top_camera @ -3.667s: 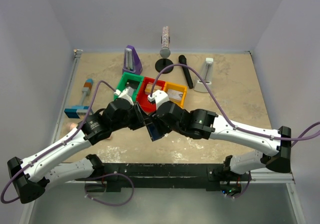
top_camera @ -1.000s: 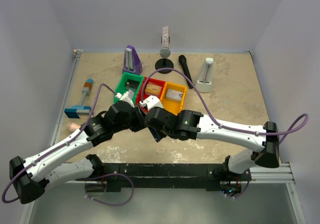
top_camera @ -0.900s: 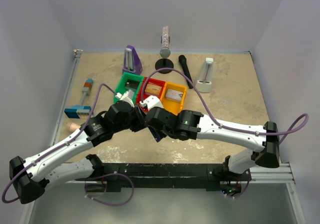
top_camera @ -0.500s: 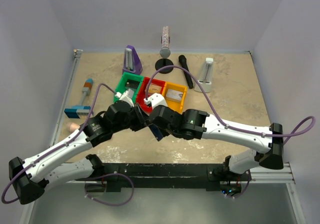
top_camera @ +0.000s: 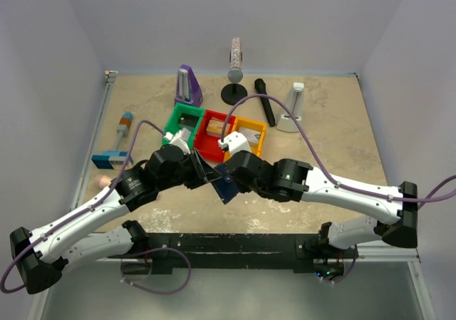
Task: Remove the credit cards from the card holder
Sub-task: Open the card holder.
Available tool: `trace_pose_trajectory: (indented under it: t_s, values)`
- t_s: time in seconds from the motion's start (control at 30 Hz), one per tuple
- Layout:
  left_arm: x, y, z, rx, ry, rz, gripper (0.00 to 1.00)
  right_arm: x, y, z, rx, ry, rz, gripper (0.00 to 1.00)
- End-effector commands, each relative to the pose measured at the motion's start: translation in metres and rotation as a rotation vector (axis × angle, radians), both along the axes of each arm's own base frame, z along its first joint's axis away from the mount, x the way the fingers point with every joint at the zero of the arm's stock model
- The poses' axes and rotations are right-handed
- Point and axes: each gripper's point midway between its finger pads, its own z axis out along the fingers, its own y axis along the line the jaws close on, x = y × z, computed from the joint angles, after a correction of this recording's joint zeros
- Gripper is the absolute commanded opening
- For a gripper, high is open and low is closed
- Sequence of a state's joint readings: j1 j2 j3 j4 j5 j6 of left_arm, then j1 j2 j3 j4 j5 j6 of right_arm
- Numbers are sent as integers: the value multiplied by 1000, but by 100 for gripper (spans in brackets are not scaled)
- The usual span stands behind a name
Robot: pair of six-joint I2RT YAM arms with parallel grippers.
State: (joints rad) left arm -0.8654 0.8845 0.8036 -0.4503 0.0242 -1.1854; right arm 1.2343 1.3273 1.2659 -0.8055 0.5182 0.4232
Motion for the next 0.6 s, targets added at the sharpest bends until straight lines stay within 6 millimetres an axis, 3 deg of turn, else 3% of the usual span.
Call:
trace_pose_trajectory:
  t_s: [0.0, 0.1, 0.2, 0.57]
  values:
    - [-4, -6, 19, -47, -40, -45, 0, -2, 9, 33, 158, -85, 77, 46]
    - [-7, -8, 21, -45, -43, -75, 0, -7, 10, 36, 173, -110, 143, 55]
    - [-10, -12, 21, -47, -33, -115, 0, -15, 11, 34, 177, -116, 205, 58]
    - [-16, -21, 29, -111, 6, -184, 0, -30, 20, 33, 146, -156, 304, 59]
